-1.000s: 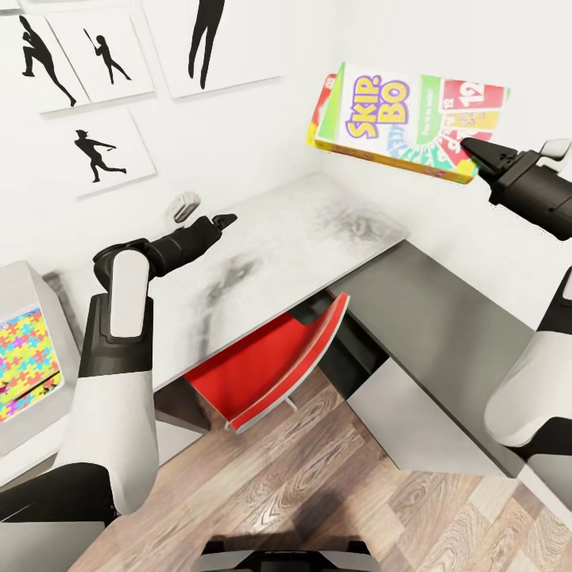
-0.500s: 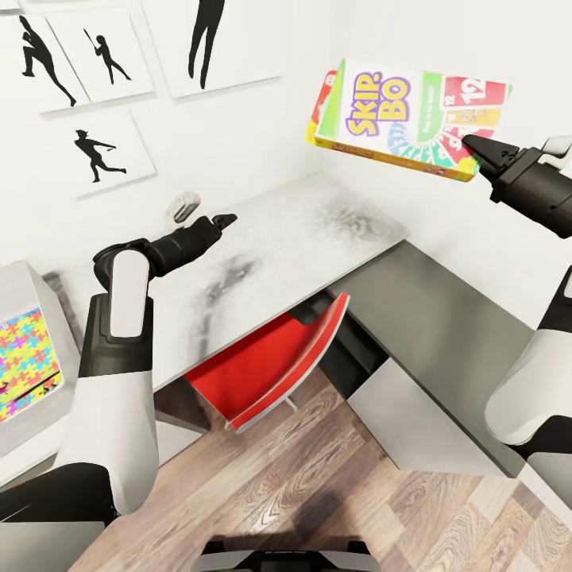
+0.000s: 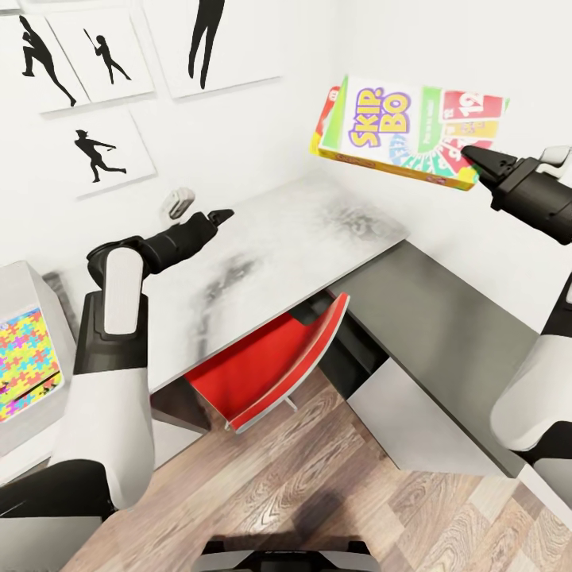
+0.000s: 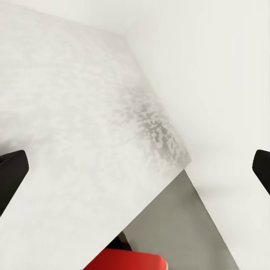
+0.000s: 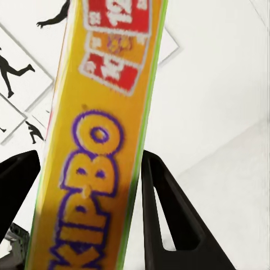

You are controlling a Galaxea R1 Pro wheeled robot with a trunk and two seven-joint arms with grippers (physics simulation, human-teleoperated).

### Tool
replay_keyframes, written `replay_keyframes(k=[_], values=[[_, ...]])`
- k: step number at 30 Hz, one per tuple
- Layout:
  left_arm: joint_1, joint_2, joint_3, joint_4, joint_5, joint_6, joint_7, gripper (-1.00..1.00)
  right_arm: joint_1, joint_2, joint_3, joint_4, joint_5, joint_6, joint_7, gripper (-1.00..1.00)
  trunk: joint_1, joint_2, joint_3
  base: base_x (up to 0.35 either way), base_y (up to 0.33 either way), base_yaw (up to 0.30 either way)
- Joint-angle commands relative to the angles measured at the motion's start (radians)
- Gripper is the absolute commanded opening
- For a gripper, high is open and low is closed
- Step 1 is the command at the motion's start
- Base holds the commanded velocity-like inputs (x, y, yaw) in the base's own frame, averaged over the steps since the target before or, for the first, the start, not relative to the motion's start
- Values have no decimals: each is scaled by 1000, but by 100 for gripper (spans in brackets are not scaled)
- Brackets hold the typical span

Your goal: Put all the toys in the child's room - the three board games (two on the bed and one on the table), the two jigsaw puzzles on the table, and the tennis ball on the table - inside the toy box on the table in the child's room.

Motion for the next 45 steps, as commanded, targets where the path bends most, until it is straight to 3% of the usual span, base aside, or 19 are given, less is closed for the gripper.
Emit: replay_keyframes(k=[1,18,45], values=[[-2,0,3,1,12,5,7,100,2,-2,-1,1,3,4,7,-100,1,-2,-1,0,0,0],[-8,5,7,10,17,5,-1,100,13,-8,3,3,-2,4,2,-100,1,-2,3,0,0,0],[-2,8,7,10,19,5,-6,100,19,-3,2,3,-1,4,1,-100,1,-2,43,0,0,0]])
